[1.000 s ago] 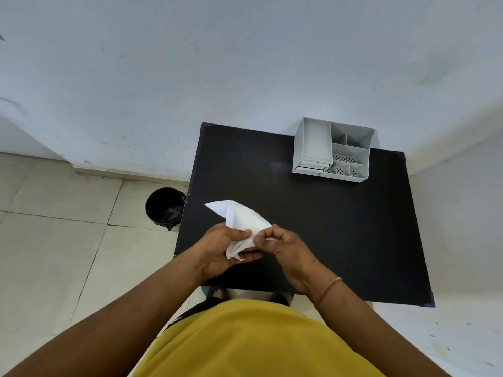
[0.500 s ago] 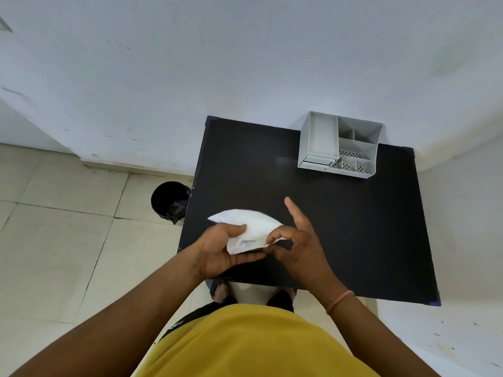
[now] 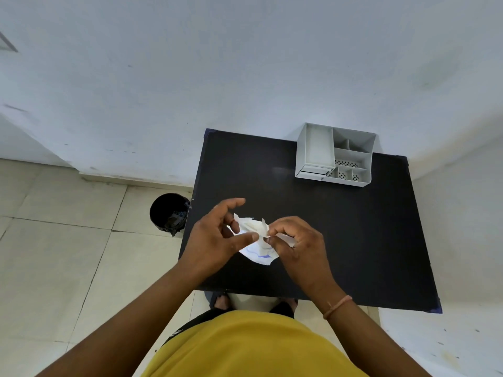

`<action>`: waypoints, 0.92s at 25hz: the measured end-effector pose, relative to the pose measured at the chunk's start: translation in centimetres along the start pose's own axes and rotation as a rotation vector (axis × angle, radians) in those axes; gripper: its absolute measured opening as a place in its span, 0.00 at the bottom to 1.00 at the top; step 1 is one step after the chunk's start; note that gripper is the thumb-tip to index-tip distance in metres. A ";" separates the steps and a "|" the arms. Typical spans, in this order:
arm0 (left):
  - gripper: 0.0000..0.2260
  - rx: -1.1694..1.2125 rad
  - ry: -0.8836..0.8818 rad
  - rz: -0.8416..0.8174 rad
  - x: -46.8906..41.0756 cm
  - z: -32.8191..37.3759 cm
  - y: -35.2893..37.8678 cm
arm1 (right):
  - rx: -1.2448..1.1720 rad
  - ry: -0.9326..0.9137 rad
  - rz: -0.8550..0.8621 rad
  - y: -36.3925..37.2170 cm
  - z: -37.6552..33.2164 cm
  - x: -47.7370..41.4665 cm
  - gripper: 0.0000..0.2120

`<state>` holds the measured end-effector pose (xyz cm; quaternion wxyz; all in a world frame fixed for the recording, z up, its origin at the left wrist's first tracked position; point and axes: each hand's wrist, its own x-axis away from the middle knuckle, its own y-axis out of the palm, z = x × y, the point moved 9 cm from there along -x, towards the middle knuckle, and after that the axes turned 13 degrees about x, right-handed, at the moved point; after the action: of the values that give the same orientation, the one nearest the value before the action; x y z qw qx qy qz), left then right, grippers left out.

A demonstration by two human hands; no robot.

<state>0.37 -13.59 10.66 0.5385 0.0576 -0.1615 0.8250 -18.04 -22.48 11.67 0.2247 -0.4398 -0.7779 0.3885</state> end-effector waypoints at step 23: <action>0.27 -0.178 0.156 -0.391 -1.7 5.3 1.0 | -0.141 0.067 -0.147 -1.3 -2.4 0.9 0.04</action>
<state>-0.23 -17.16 15.03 0.7020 -0.0240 -0.1771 0.6893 -17.49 -21.17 14.20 0.2474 -0.4089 -0.8255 0.3003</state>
